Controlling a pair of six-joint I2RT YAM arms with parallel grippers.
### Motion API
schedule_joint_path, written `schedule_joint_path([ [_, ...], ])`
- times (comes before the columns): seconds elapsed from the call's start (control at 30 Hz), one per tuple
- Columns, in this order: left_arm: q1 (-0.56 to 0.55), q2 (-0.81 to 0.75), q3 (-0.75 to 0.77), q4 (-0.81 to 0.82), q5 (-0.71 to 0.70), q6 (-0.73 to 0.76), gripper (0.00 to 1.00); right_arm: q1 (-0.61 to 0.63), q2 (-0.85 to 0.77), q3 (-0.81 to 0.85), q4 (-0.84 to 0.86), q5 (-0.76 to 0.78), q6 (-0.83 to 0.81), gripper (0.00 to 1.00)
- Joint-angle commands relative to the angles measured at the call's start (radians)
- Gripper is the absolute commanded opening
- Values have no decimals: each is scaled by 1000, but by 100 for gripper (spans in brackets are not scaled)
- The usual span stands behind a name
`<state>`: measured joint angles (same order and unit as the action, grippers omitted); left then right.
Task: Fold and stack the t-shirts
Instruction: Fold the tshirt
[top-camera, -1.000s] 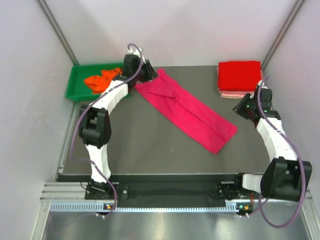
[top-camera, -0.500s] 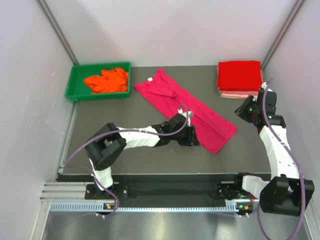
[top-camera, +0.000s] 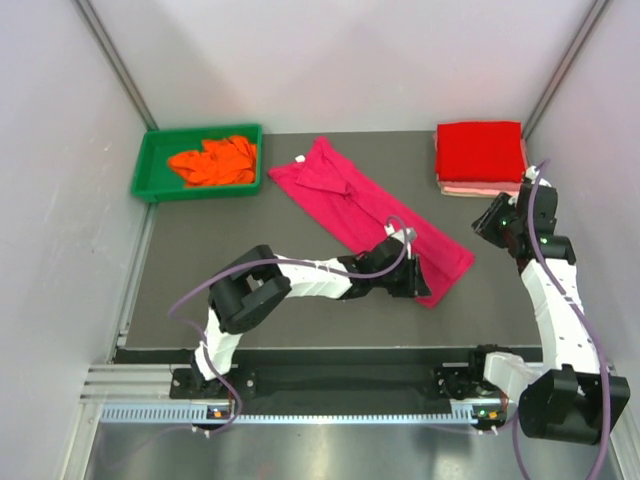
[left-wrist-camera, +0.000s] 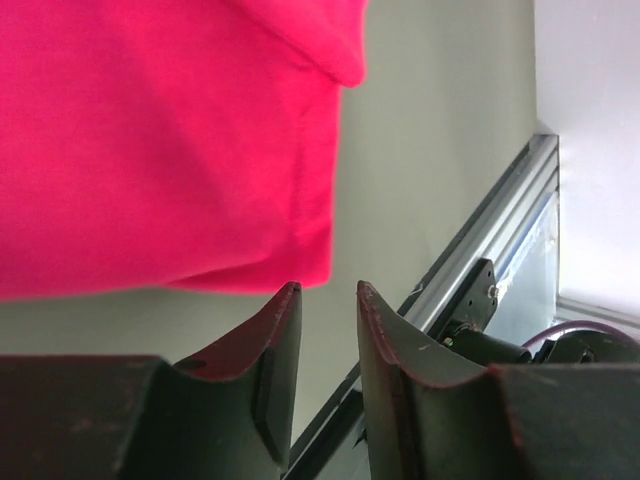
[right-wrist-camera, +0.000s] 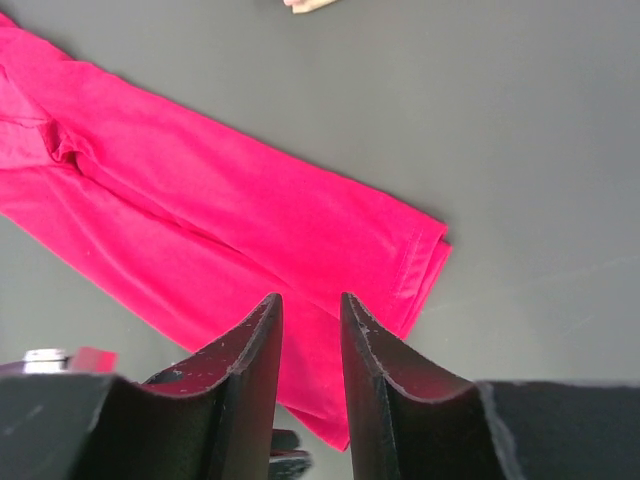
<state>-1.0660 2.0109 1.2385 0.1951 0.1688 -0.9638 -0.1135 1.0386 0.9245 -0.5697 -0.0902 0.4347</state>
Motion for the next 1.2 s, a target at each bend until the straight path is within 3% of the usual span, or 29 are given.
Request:
schedule_joint_path([
  [0.0, -9, 32, 76, 95, 14, -12, 33, 2, -43, 39, 2, 18, -19, 31],
  [0.43, -69, 164, 118, 99, 47, -21, 27, -5, -61, 22, 7, 17, -30, 31],
  [0.57, -115, 172, 148, 21, 31, 11, 27, -6, -61, 25, 4, 17, -31, 31],
  [0.9, -123, -18, 58, -75, -130, -23, 29, -8, -87, 30, -7, 18, -27, 31],
  [1.17, -91, -25, 19, -43, -152, -72, 35, -8, -91, 19, 1, 10, -21, 31],
])
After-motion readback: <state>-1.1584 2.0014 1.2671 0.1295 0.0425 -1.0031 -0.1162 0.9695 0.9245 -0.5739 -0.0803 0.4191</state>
